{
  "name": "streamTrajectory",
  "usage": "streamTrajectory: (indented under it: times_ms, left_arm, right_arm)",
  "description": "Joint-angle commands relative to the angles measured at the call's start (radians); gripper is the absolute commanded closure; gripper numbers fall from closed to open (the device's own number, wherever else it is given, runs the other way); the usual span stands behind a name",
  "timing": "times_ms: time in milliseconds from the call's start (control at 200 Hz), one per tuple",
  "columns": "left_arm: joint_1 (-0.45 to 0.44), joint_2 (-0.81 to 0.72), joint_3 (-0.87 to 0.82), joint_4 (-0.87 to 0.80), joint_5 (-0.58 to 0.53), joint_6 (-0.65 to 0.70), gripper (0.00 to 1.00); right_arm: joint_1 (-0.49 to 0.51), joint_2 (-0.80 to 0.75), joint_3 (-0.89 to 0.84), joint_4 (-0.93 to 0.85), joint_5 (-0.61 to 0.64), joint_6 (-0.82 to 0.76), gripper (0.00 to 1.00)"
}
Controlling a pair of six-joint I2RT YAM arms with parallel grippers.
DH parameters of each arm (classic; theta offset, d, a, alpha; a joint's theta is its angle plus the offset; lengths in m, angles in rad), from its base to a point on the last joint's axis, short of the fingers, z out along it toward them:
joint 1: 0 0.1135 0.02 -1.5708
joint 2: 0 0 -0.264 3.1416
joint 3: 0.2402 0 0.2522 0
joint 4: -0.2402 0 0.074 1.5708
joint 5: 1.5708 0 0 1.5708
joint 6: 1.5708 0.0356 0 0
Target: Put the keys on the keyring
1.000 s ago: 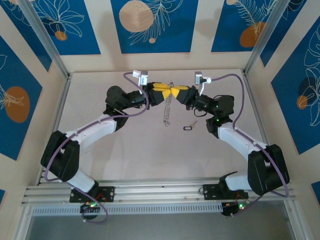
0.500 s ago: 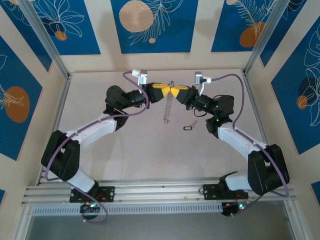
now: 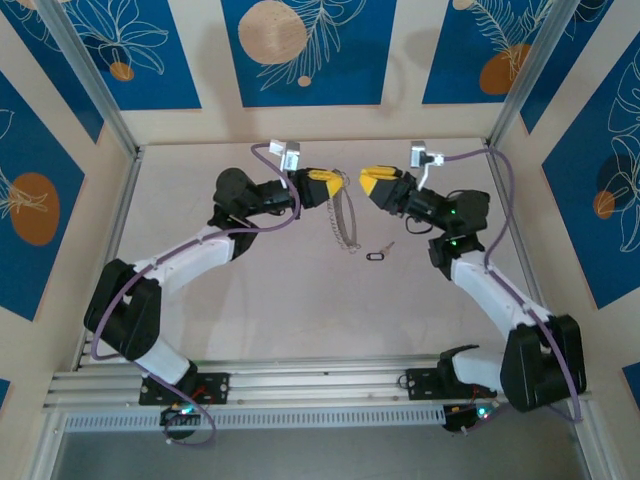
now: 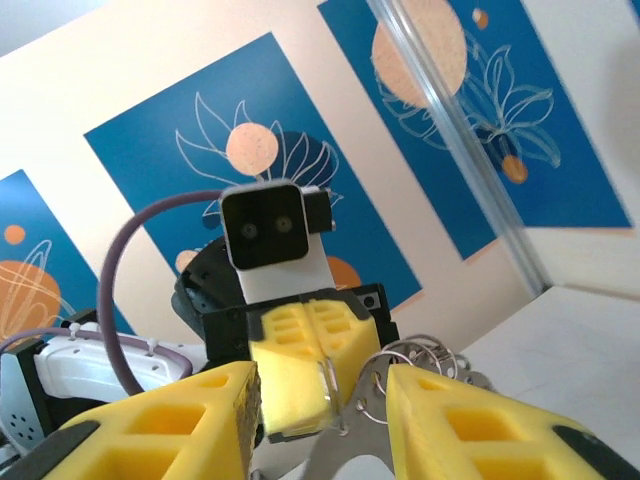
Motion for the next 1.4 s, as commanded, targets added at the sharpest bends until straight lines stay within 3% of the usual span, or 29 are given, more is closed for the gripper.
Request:
streamTrajectory:
  times_ms: [0,305,640,1395]
  left_arm:
    - [0.008,-0.011,0.059,-0.04,0.077,0.07,1.0]
    - [0.02,0.0,0.166,-0.301,0.236,0.228,1.0]
    - [0.02,0.012,0.289,-0.667,0.303,0.453,1.0]
    - [0.021,0.02,0.305,-0.679,0.309,0.454,1.0]
  right_arm:
    - [-0.039,-0.106,-0.004,-0.187,-0.054,-0.107,0.61]
    - [-0.058,-0.159,0.114,-0.54,-0.244,-0.332,0.61]
    - [-0.054,-0.1,0.172,-0.57,-0.28,-0.373,0.67]
    - [0.009,0.007,0.169,-0.486,-0.238,-0.351,0.71]
